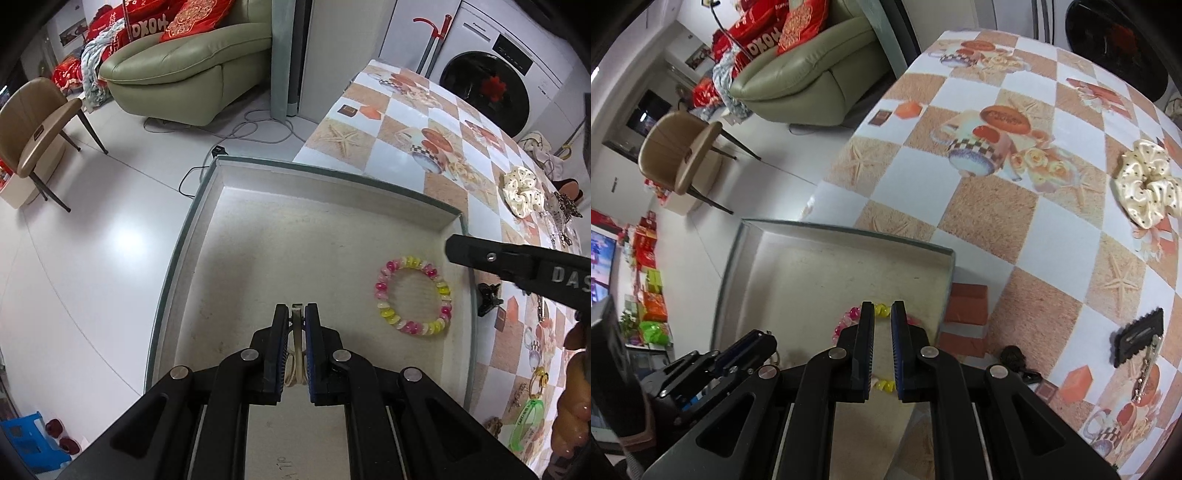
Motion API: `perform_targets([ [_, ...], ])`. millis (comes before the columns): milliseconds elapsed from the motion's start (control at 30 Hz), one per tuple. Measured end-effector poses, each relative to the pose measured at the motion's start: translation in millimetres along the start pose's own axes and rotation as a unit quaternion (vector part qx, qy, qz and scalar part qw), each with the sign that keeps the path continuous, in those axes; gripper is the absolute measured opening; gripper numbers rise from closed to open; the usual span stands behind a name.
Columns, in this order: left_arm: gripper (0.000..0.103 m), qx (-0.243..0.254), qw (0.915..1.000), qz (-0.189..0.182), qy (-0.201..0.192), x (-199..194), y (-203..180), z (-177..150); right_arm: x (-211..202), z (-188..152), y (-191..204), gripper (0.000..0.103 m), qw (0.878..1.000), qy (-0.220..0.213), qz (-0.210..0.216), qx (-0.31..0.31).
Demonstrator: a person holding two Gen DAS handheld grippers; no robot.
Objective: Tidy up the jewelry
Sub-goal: 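Carry both items to the white tray and open the right gripper over it, then open the left gripper to drop the tan hair clip into the tray, then grasp the green bangle with the right gripper while the left grasps the braided rope bracelet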
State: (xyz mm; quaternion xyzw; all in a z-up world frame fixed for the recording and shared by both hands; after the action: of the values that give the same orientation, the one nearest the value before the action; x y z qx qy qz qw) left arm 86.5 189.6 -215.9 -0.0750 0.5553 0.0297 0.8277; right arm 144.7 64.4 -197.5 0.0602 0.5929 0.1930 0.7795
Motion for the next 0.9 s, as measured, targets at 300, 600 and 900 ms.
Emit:
perform_targets([
  [300, 0.016, 0.002, 1.0, -0.003, -0.004, -8.2, -4.8, -3.2, -36.3, -19.0, -28.4, 0.012, 0.999, -0.017, 0.007, 0.039],
  [600, 0.103, 0.007, 0.9995, 0.029, -0.013, -19.0, -6.5, -2.0, -60.0, -39.2, -57.2, 0.012, 0.997, -0.026, -0.001, 0.076],
  [900, 0.103, 0.065, 0.9976, 0.023, -0.003, -28.7, -55.2, -9.2, -88.1, -73.0, -107.4, 0.05, 0.991, -0.027, -0.031, 0.124],
])
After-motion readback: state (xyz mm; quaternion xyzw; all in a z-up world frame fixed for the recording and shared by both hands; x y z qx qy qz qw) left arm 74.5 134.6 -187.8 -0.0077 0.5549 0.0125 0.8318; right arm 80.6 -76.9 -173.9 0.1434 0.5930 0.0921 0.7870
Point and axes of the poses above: each gripper's, at about its wrist camera, not at the fingertips, and x roughly the way its jaws point, y to its left, z to its top, the point moved 5 cm from there along x, roughly the way its jaws point, and after that the axes turned 2 degrees about -y, right-handed, at the moved point
